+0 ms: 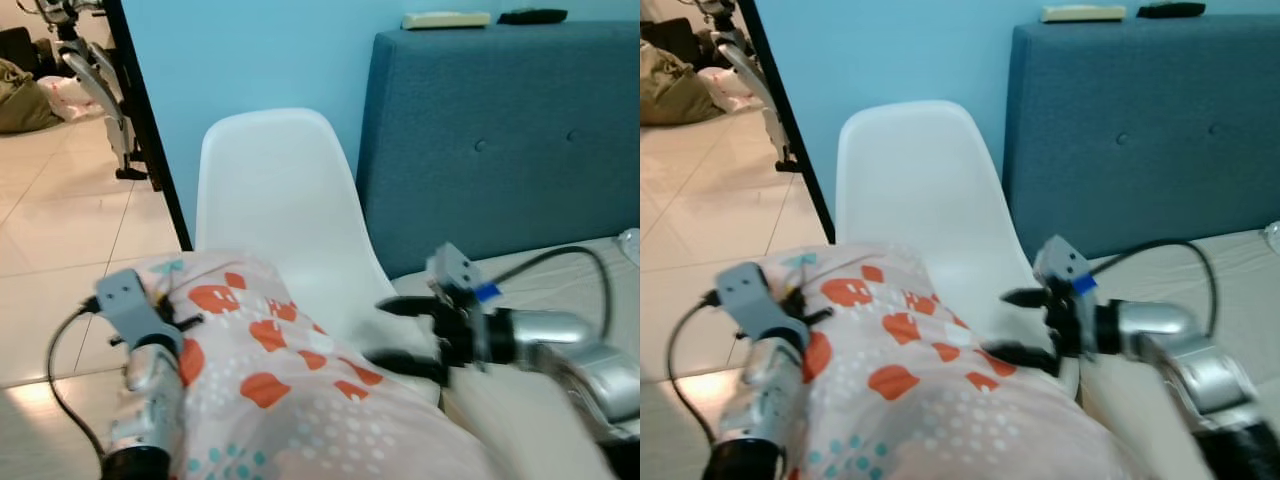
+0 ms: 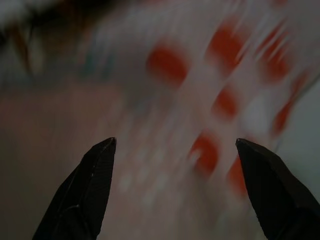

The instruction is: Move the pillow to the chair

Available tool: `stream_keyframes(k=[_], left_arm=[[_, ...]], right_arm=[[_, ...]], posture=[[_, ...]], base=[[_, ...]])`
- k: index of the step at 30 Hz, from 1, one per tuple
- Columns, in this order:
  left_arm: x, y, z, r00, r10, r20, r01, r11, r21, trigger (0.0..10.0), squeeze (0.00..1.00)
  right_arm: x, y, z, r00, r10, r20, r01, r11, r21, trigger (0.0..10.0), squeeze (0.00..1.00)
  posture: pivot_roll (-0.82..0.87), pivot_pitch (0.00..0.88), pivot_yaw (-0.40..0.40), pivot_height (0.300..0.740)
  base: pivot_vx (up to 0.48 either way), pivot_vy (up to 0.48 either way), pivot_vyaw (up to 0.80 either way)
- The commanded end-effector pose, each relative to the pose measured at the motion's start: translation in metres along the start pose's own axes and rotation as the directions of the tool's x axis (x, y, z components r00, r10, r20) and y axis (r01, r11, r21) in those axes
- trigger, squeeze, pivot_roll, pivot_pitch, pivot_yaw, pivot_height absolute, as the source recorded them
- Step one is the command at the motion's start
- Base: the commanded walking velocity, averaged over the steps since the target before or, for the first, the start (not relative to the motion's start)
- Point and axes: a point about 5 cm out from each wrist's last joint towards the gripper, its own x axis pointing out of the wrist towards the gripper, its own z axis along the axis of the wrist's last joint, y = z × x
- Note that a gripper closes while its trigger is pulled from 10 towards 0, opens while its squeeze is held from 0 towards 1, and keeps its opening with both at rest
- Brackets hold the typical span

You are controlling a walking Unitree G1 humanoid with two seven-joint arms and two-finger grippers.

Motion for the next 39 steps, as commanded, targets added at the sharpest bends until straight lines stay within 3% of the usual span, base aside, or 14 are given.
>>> stream_keyframes(k=[1,10,11,12,13,14,15,16,18,26,33,34,36,39], left_arm=[[-0.002,-0.005,-0.006,1.0,-0.024,-0.018,0.024,1.0,0.019,0.0,0.0],[0.001,-0.01,-0.003,0.999,-0.054,-0.006,0.054,0.998,-0.008,0.0,0.0],[0.001,-0.011,-0.003,0.998,-0.06,-0.004,0.06,0.998,-0.01,2.3,0.0],[0.001,-0.011,-0.003,0.998,-0.064,-0.002,0.064,0.998,-0.011,2.3,0.0],[0.001,-0.012,-0.003,0.997,-0.072,-0.003,0.071,0.997,-0.014,6.4,0.0],[0.001,-0.013,-0.003,0.997,-0.078,-0.004,0.078,0.997,-0.016,8.6,0.0],[0.001,-0.013,-0.003,0.997,-0.078,-0.004,0.078,0.997,-0.016,8.6,0.0],[0.001,-0.014,-0.003,0.996,-0.084,-0.005,0.084,0.996,-0.014,10.0,0.0],[0.001,-0.016,-0.003,0.996,-0.09,-0.008,0.089,0.996,-0.014,10.0,0.0],[0.001,-0.023,-0.006,0.993,-0.119,-0.022,0.119,0.993,-0.013,10.0,0.0],[0.002,-0.025,-0.006,0.992,-0.127,-0.021,0.127,0.992,-0.018,10.0,0.0],[0.002,-0.026,-0.006,0.992,-0.126,-0.02,0.126,0.992,-0.019,10.0,0.0],[0.002,-0.025,-0.006,0.992,-0.125,-0.019,0.125,0.992,-0.02,10.0,0.0],[0.003,-0.026,-0.004,0.992,-0.125,-0.014,0.124,0.992,-0.023,10.0,0.0]], right_arm=[[0.004,0.007,-0.008,0.996,0.039,-0.083,-0.039,0.999,0.003,10.0,0.0],[0.017,0.051,-0.04,0.938,0.227,-0.261,-0.215,0.974,0.073,10.0,0.0],[0.019,0.057,-0.046,0.927,0.235,-0.293,-0.219,0.972,0.088,10.0,0.0],[0.019,0.061,-0.051,0.918,0.239,-0.315,-0.22,0.971,0.096,10.0,0.0],[0.02,0.067,-0.056,0.908,0.247,-0.339,-0.224,0.969,0.107,10.0,0.0],[0.021,0.072,-0.061,0.896,0.256,-0.364,-0.23,0.966,0.114,10.0,0.0],[0.021,0.072,-0.061,0.896,0.256,-0.364,-0.23,0.966,0.114,10.0,0.0],[0.021,0.076,-0.066,0.881,0.262,-0.393,-0.236,0.965,0.116,10.0,0.0],[0.022,0.078,-0.072,0.872,0.248,-0.422,-0.228,0.969,0.098,10.0,0.0],[0.042,0.056,-0.094,0.864,-0.083,-0.496,-0.028,0.977,-0.212,10.0,0.0],[0.057,0.055,-0.121,0.804,-0.185,-0.565,0.036,0.963,-0.266,10.0,0.0],[0.059,0.053,-0.127,0.791,-0.206,-0.575,0.052,0.961,-0.273,1.0,0.0],[0.06,0.051,-0.133,0.778,-0.232,-0.584,0.069,0.955,-0.288,0.0,0.0],[0.061,0.043,-0.147,0.724,-0.308,-0.618,0.122,0.938,-0.325,0.0,0.0]], posture=[[0.08,0.0,-0.038,0.595],[0.07,0.0,-0.051,0.595],[0.06,0.0,-0.049,0.595],[0.06,0.0,-0.047,0.595],[0.06,0.0,-0.046,0.595],[0.06,0.0,-0.045,0.595],[0.06,0.0,-0.045,0.595],[0.06,0.0,-0.042,0.595],[0.05,0.0,-0.041,0.595],[0.04,0.0,-0.032,0.595],[0.04,0.0,-0.036,0.595],[0.04,0.0,-0.037,0.595],[0.04,0.0,-0.037,0.595],[0.05,0.0,-0.04,0.595]], base=[[0.0,0.0,0.0],[0.0,0.0,0.0],[0.0,0.0,0.0],[0.0,0.0,0.0],[0.0,0.0,0.0],[0.0,0.0,0.0],[0.0,0.0,0.0],[0.0,0.0,0.0],[0.0,0.0,0.0],[0.0,0.0,0.0],[0.0,0.0,0.0],[0.0,0.0,0.0],[0.0,0.0,0.0],[0.0,0.0,0.0]])
